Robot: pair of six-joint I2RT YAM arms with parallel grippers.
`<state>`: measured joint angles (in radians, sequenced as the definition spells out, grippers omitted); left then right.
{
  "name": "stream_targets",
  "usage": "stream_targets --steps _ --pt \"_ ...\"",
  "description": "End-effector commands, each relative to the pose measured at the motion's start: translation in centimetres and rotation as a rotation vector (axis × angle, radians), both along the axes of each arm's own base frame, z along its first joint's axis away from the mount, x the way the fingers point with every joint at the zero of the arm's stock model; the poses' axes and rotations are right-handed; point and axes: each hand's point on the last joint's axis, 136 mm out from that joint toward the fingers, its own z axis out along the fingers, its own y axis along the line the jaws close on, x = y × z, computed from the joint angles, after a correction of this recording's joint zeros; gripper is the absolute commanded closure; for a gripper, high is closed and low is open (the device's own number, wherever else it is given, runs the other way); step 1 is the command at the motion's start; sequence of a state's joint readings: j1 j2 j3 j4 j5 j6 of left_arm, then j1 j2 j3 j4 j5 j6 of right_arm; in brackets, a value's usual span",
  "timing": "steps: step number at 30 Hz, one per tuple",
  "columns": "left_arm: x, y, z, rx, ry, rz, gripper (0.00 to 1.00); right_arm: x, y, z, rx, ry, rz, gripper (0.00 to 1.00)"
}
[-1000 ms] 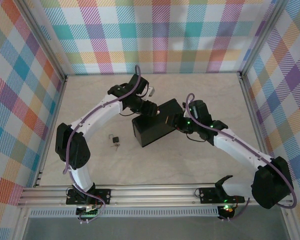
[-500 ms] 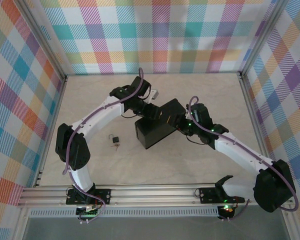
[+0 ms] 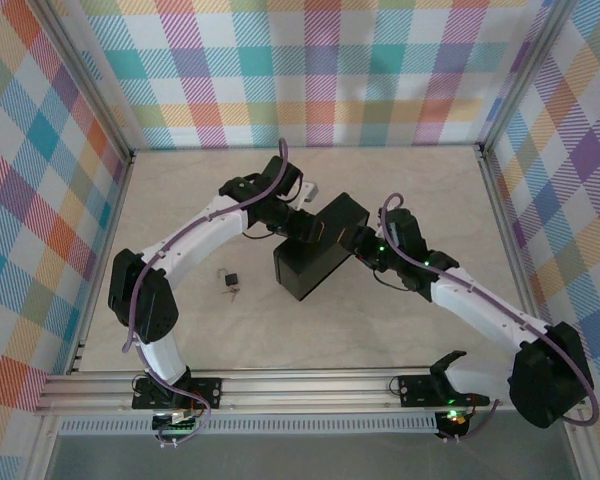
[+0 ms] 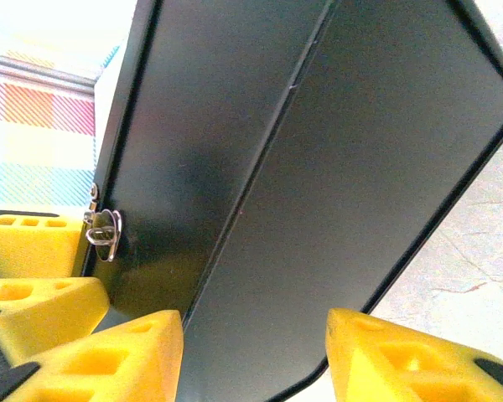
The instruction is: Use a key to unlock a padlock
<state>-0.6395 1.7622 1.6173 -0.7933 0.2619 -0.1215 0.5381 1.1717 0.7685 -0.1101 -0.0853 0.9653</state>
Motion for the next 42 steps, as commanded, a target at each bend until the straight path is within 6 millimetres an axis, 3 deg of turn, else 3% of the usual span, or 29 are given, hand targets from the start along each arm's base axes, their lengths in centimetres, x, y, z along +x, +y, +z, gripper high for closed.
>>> stream_targets --steps 1,7,17,22,32,37,42 --pt "-0.9 -0.4 1.2 -0.023 -0.006 -0.025 0.46 0.1 -0.2 1.5 0.028 -0.054 -0.022 0.52" --pt "-0.8 -0.6 1.1 -0.034 -0.004 -0.020 0.47 0.1 -0.2 1.6 0.030 -0.061 -0.020 0.51" --pt "-1.5 -1.1 1.5 -0.046 -0.016 -0.046 0.47 1.4 0.9 -0.3 0.007 -0.011 -0.004 0.54" --pt "-1.8 -1.3 1.6 -0.023 -0.030 -0.049 0.47 0.8 -0.3 -1.9 -0.018 0.014 -0.020 0.55" --pt "-1.5 -0.7 1.3 0.013 -0.034 -0.032 0.47 1.1 -0.5 2.8 -0.057 -0.122 0.044 0.48" --pt "-1.6 -0.7 1.5 0.007 -0.034 -0.028 0.47 1.8 1.0 2.8 -0.032 -0.111 0.093 0.44" --pt "-1.5 -0.5 1.7 0.009 -0.039 -0.020 0.47 2.0 1.3 1.2 -0.039 -0.056 0.095 0.47"
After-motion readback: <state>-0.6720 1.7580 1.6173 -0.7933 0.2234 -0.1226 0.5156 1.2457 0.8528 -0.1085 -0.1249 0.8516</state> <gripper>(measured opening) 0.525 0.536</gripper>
